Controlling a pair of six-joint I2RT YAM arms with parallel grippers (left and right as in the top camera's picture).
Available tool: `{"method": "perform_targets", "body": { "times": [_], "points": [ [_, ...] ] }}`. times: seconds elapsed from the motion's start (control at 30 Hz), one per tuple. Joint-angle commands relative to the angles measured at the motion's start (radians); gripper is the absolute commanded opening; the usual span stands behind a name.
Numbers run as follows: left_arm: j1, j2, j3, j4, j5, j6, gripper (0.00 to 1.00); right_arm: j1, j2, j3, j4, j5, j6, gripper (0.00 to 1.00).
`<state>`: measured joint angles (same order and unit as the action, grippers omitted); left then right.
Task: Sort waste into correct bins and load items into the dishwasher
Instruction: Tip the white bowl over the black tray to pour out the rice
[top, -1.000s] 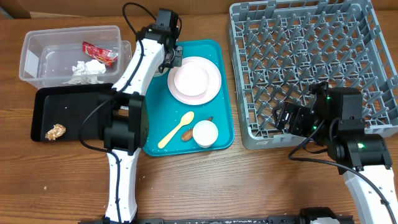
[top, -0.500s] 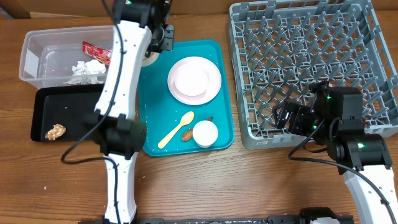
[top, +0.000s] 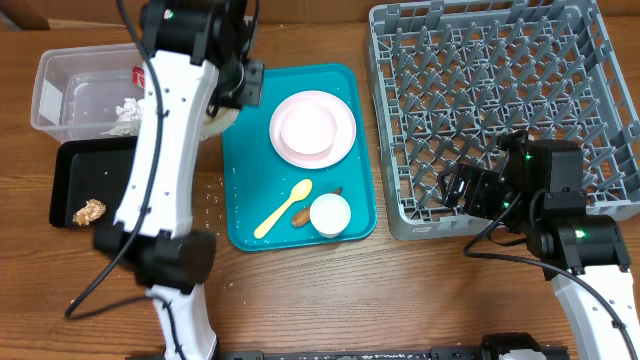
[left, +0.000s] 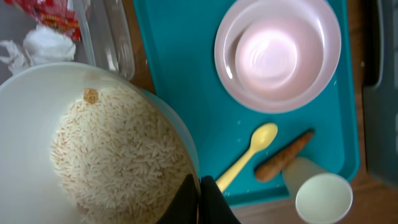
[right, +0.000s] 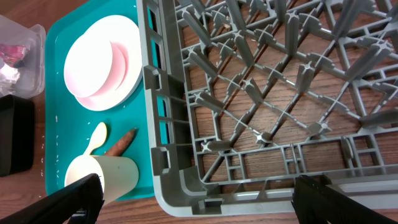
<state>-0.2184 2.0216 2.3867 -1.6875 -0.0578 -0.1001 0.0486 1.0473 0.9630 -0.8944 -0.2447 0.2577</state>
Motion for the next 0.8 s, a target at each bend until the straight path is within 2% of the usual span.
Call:
{"method": "perform_targets", "body": {
  "times": [0.0,0.17,0.4,0.63,0.77],
  "points": [
    [0.056,-0.134,-0.141,-0.002,0.01,0.044,0.04,0.006,-0.003,0.025,0.002,0.0,0.002,1.0],
    [0.208,-0.22,-0.348,0.041,0.165,0.179,0.04,0.006,-0.003,0.025,0.003,0.0,0.002,1.0],
    [0.457,-0.243,-0.636,0.253,0.483,0.36,0.04,0.006,-0.003,0.025,0.002,0.0,0.002,1.0],
    [0.663,-0.243,-0.881,0.49,0.816,0.419,0.04,0.006,-0.003,0.025,-0.005,-0.002,0.002,1.0],
    [0.76,-0.243,-0.981,0.571,0.94,0.444,0.04,0.006,-0.003,0.025,-0.009,-0.003,0.002,1.0]
  ]
}}
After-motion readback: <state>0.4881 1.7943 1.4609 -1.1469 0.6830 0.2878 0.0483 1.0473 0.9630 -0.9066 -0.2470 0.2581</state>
